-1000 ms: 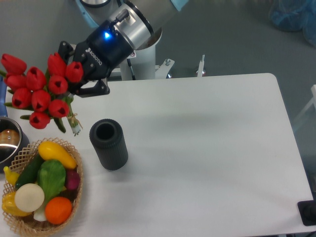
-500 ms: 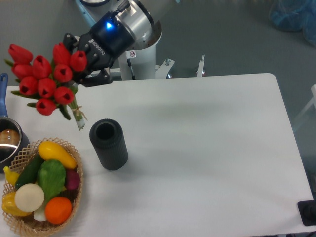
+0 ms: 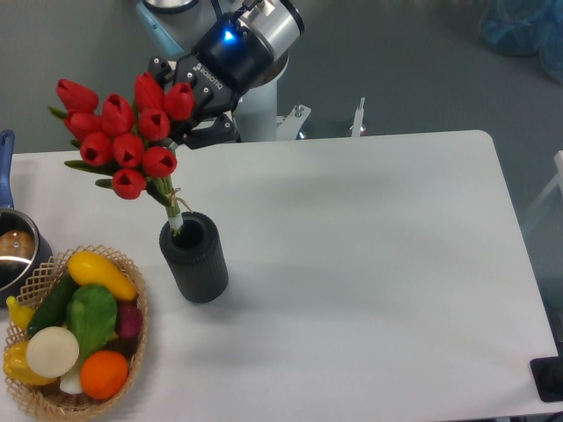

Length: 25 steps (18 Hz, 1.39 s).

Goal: Insert the flowers into the vase
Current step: 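Lower the tulip stems down into the black vase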

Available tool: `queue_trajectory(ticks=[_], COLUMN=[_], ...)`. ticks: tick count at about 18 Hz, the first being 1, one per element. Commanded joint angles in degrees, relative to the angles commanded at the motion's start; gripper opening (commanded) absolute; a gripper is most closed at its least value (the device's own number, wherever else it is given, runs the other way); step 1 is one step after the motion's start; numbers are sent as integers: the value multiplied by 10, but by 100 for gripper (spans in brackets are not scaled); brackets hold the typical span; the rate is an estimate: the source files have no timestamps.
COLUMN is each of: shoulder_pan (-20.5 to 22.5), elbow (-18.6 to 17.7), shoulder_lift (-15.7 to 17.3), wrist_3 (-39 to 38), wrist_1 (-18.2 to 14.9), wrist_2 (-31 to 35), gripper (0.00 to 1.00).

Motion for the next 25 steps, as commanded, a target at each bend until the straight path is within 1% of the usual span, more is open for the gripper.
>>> queue_trajectory(ticks=[9,12,15,18,25], shoulder_pan=[3,1,1,0,-2], elbow=[-10,-18,-34,-44,-61], shoulder_lift=[-1,-1,3,6,-2], wrist_3=[12,14,41,50,79], wrist_1=[1,3,2,2,2], wrist_2=[4,4,4,4,7], gripper=[16,16,17,18,19])
